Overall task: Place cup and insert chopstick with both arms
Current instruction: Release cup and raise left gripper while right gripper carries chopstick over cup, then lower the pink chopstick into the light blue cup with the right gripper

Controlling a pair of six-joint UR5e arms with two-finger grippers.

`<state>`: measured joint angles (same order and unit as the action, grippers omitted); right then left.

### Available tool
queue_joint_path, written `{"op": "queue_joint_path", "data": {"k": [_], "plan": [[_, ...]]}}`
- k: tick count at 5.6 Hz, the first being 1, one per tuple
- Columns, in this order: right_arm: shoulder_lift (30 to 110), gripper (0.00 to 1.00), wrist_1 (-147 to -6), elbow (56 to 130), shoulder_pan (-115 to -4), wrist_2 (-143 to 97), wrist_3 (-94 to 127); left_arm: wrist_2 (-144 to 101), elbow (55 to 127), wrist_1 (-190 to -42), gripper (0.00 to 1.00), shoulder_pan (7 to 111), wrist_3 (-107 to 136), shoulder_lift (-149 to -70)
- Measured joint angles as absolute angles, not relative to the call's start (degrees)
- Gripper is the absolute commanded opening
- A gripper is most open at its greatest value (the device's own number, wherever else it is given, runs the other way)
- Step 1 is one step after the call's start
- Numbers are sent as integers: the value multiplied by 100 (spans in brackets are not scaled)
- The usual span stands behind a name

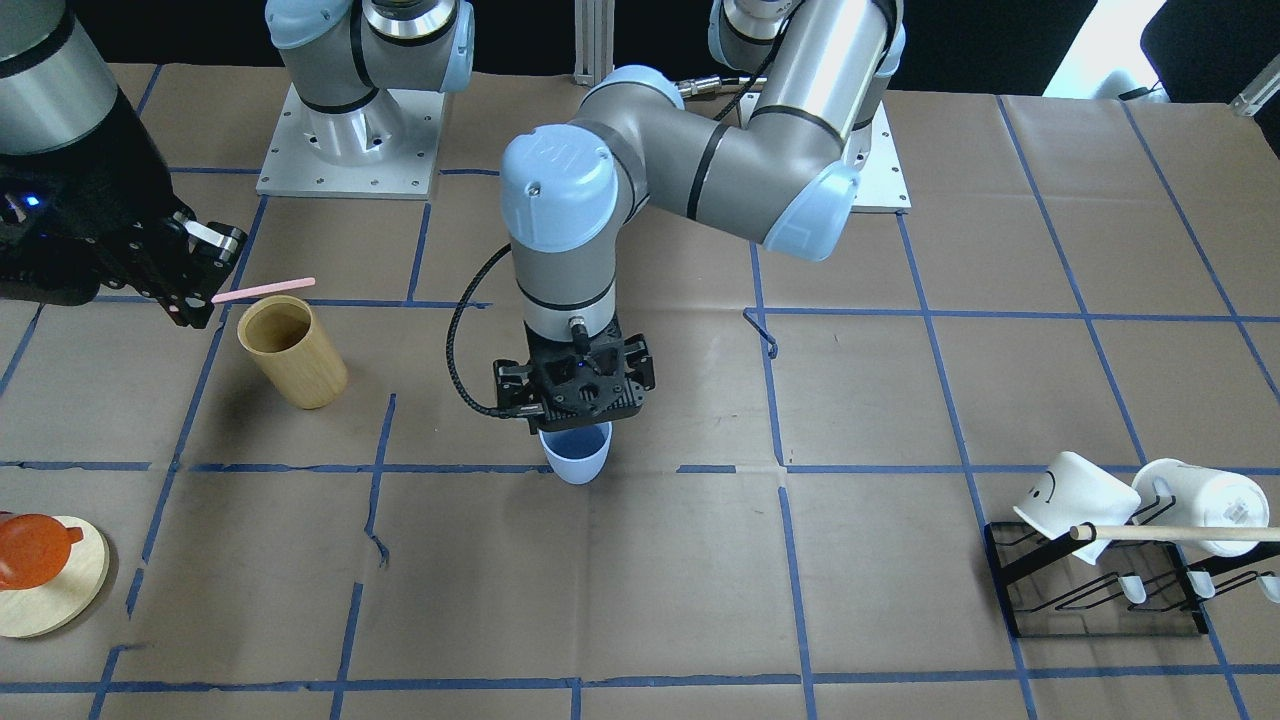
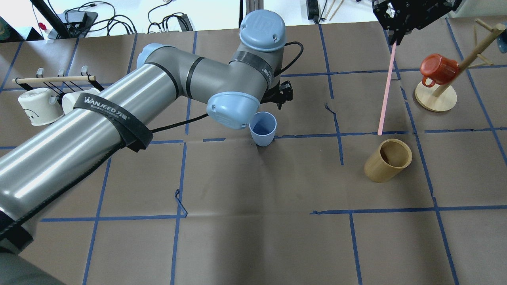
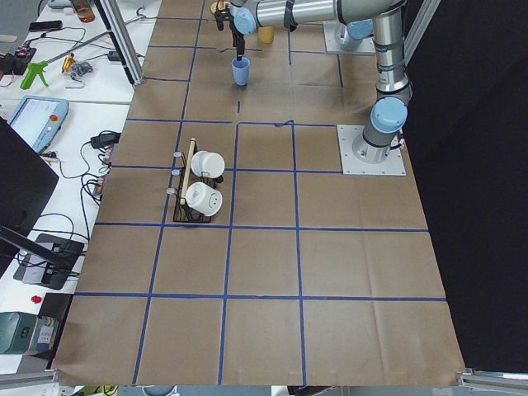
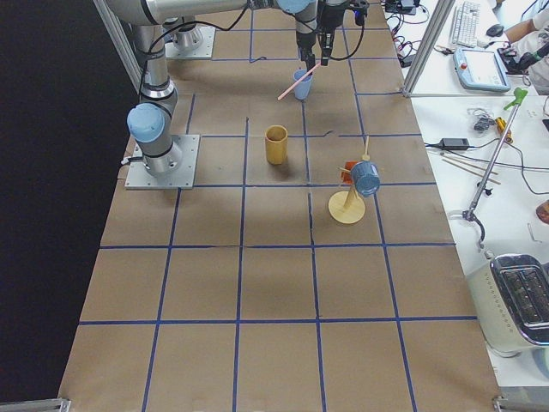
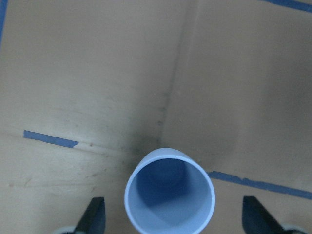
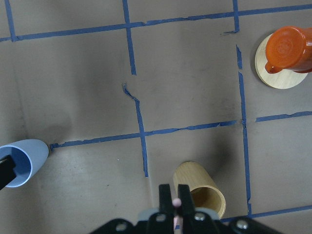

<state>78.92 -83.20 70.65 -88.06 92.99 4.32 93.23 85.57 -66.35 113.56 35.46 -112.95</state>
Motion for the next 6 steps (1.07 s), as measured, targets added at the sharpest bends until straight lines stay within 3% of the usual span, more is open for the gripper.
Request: {"op": "queue_joint_path", "data": {"k": [3,6], "plan": [[7363,8,-8587,6684,-9131,9131,875,8888,8557,-8644,98,9987,1137,-9663],[6228,8,-8989,5555,-10342,9159,2314,8863,8599,-9055,98,9414,218,-9061]]}}
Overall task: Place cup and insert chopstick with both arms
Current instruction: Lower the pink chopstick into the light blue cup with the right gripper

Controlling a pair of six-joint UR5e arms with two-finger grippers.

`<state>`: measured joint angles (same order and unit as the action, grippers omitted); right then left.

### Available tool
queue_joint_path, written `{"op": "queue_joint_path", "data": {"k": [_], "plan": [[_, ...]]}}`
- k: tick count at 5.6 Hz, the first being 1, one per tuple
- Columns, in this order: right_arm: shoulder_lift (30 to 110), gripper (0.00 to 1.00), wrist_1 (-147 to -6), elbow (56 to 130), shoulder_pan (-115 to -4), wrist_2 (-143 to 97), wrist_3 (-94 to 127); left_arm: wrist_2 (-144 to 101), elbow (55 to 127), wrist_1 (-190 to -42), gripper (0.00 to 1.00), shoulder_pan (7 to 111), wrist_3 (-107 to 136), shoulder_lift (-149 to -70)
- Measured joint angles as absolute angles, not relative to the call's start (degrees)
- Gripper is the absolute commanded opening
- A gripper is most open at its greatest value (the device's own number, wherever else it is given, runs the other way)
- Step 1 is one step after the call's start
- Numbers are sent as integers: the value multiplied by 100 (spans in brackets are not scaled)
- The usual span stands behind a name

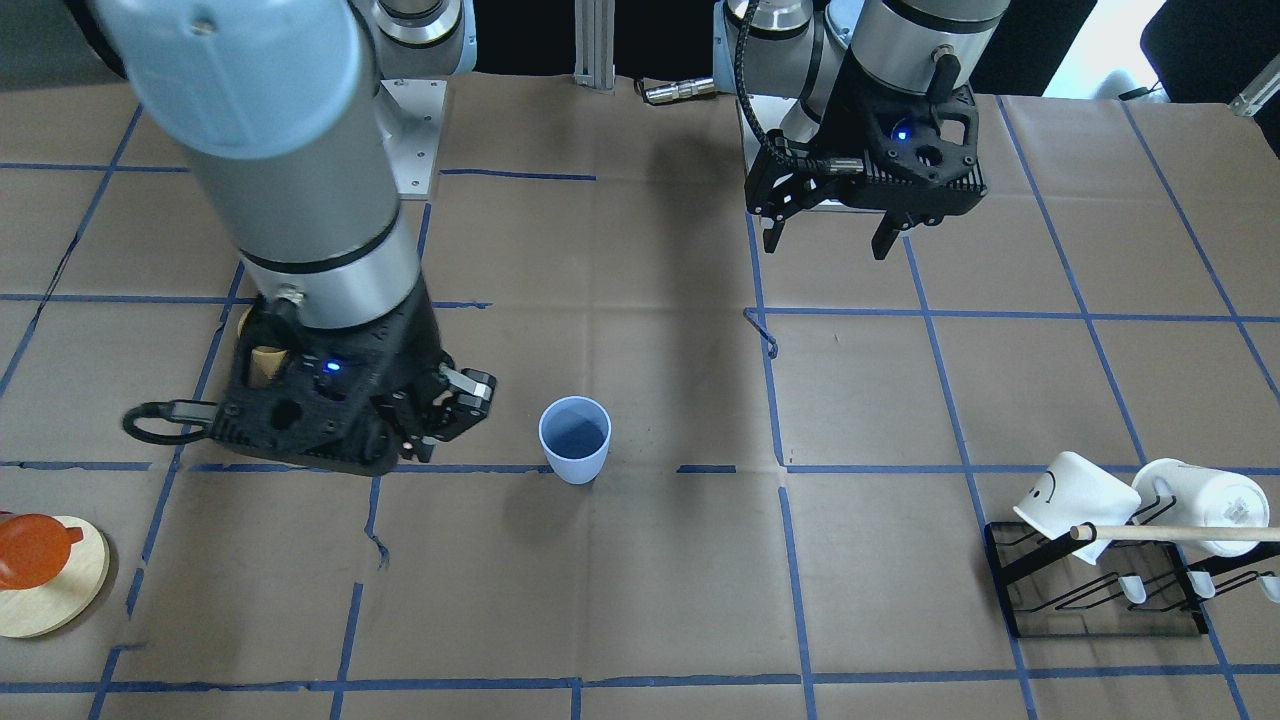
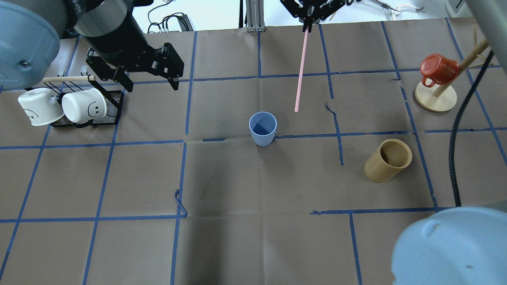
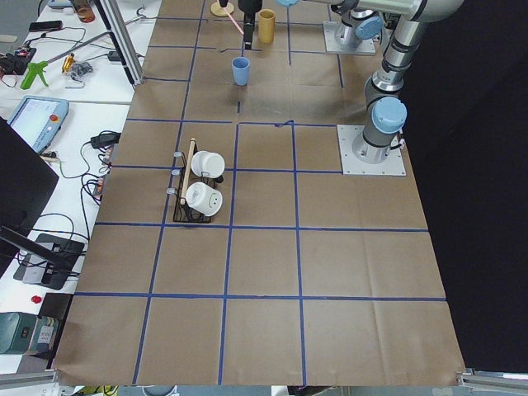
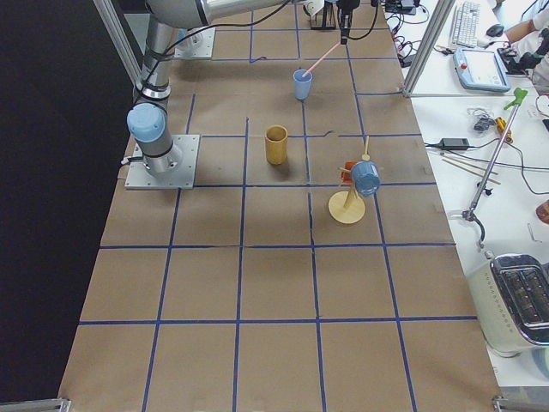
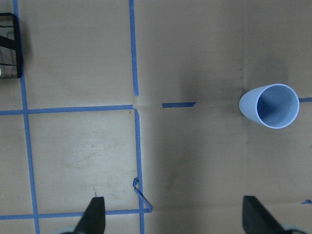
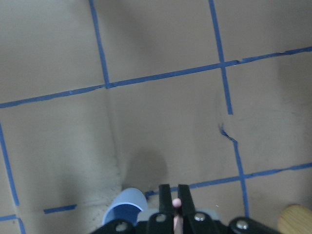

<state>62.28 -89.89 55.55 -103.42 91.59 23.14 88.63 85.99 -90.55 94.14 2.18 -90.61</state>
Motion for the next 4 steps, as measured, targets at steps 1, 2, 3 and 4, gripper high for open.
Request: {"op": "queue_joint_path", "data": {"k": [1,2,3,4], "plan": [[5989,8,-9193,5416,-10615,9173,2546,8887,8654,-9051,99,9394,147,-9017],[5857,8,-9321,5387,-10756,9181,2623,8904,8676,-9046,99,9390,103,-8996],[5794,8,-9361,5420,-10805,9181,2638,8910,8681,-9044,99,9387,95,-8987],[5784,8,-9396,5583,-10822,9178,2635,8912,8683,-9044,99,9387,95,-8984]]}}
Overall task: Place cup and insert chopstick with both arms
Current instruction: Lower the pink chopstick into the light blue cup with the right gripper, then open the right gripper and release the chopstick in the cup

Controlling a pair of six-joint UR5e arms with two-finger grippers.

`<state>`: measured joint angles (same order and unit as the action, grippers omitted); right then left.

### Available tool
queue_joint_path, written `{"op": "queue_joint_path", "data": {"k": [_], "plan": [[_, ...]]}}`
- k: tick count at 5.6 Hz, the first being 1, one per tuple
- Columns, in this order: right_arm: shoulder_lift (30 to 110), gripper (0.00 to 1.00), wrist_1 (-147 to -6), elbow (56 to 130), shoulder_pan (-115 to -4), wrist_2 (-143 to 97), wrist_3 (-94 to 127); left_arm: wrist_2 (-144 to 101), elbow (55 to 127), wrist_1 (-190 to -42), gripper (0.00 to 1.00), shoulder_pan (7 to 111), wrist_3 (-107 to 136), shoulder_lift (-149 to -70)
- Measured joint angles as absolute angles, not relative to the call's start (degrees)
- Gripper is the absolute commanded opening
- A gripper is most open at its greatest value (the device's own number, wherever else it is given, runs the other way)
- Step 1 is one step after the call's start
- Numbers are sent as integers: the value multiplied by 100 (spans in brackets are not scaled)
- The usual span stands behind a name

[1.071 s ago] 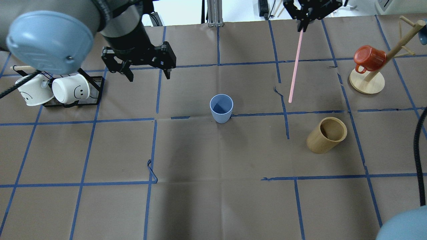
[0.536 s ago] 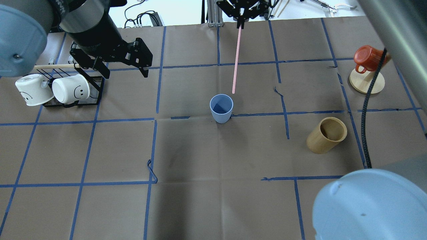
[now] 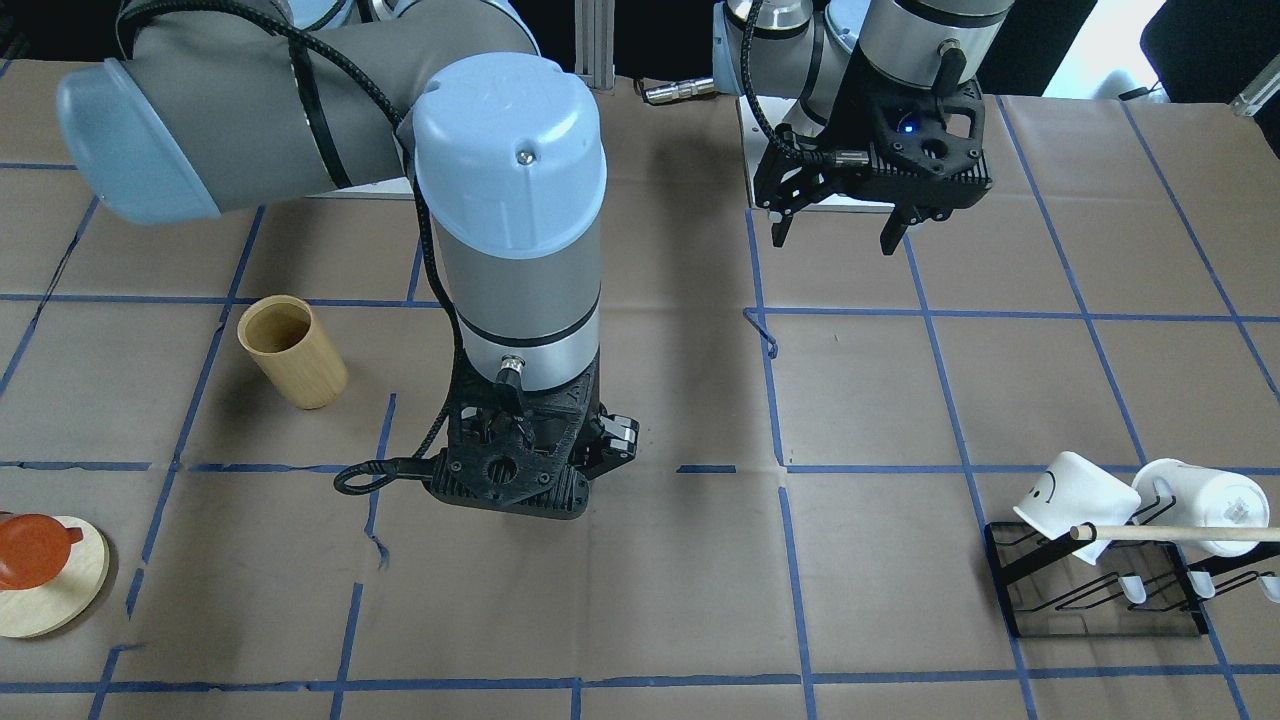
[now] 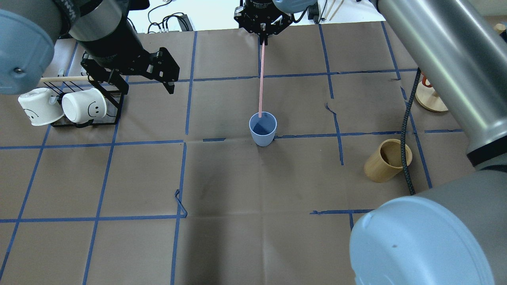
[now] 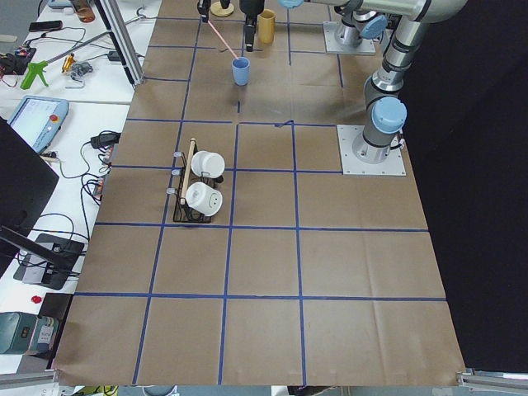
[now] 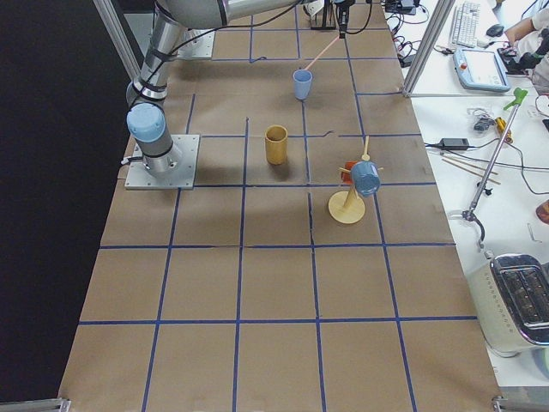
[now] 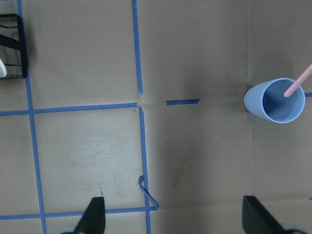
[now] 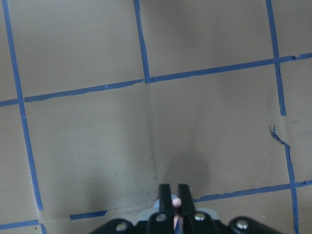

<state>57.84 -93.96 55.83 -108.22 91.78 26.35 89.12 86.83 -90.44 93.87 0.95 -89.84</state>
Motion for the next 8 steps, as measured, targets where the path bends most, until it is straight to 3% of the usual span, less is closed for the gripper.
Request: {"op": "queue_joint_path", "data": {"k": [3,4,8], "plan": [[5798,14,-9813,6196,-10890,9153,2644,8909,8633,-9044,99,9392,134,-9010],[5795,99,-9809,6320,-10895,9136,2636,8908,8626,-9044,99,9389,139,-9014],[5840,100,-9857,6487,-10877,9106,2575,8909,8618,-9044,99,9390,141,-9016]]}}
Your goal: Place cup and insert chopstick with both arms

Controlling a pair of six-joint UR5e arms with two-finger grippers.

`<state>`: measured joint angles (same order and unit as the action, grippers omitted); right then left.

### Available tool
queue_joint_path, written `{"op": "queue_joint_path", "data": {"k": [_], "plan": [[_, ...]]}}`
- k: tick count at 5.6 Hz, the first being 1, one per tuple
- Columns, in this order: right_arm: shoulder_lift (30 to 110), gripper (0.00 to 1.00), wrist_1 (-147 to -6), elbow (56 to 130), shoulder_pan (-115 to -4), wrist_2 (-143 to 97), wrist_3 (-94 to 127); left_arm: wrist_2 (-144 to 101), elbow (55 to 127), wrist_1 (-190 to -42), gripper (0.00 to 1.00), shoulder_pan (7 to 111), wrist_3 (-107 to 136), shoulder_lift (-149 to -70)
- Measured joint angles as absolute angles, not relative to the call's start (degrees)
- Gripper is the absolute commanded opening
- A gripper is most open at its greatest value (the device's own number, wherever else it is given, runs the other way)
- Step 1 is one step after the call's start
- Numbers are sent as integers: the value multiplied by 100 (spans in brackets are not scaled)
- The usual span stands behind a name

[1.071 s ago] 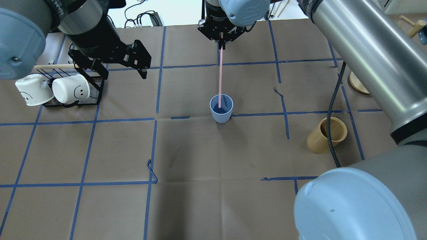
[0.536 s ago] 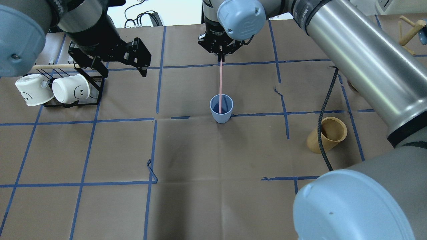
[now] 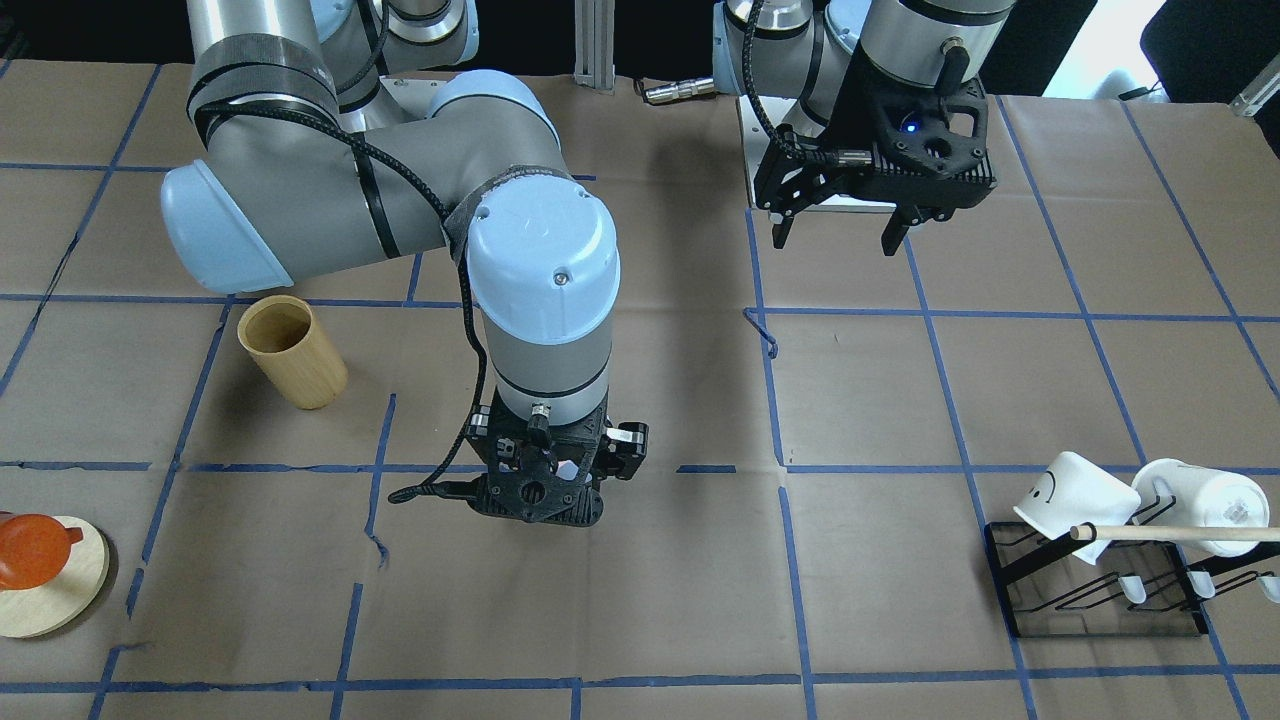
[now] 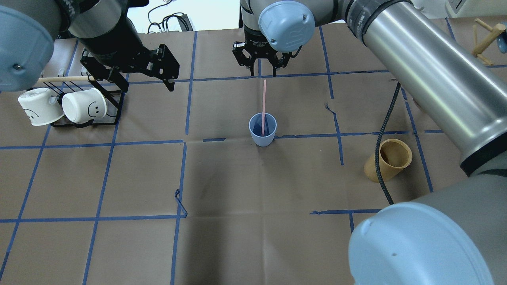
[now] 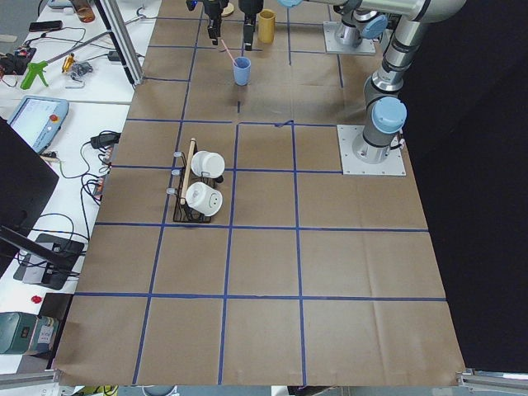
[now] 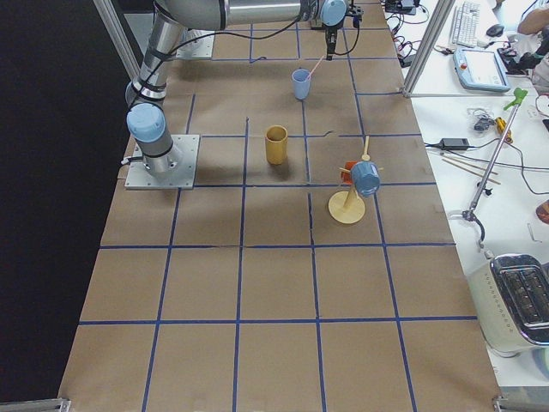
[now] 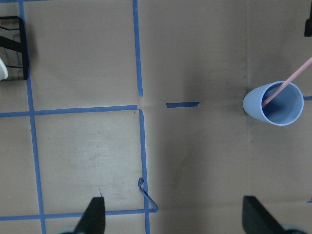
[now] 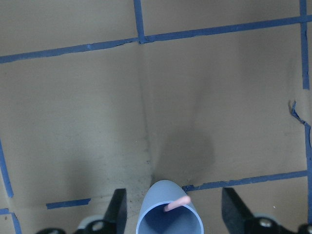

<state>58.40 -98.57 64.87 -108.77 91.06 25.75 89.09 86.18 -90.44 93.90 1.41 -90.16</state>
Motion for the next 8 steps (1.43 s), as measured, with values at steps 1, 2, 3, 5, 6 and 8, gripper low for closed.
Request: {"op": "queue_joint_path", "data": {"k": [1,2,3,5,6,8], "plan": [[5959,100,-9819,6495,-10785,9111,2509,8905,8615,-9044,99,9391,141,-9017],[6165,100,-9623,6523,-10559,9119,2339,8904,8614,-9044,99,9392,141,-9017],[6498,100,-9194,6558,-10152,9125,1952,8903,8614,-9044,99,9389,141,-9017],[7327,100,-8528,6949,-9148,9131,894,8896,8613,-9044,99,9387,147,-9024],[7867,100,-8509,7586,-8890,9124,726,8895,8613,-9044,99,9386,149,-9026],[8590,100,-8899,8599,-8913,9107,830,8894,8613,-9044,99,9389,149,-9030]]}}
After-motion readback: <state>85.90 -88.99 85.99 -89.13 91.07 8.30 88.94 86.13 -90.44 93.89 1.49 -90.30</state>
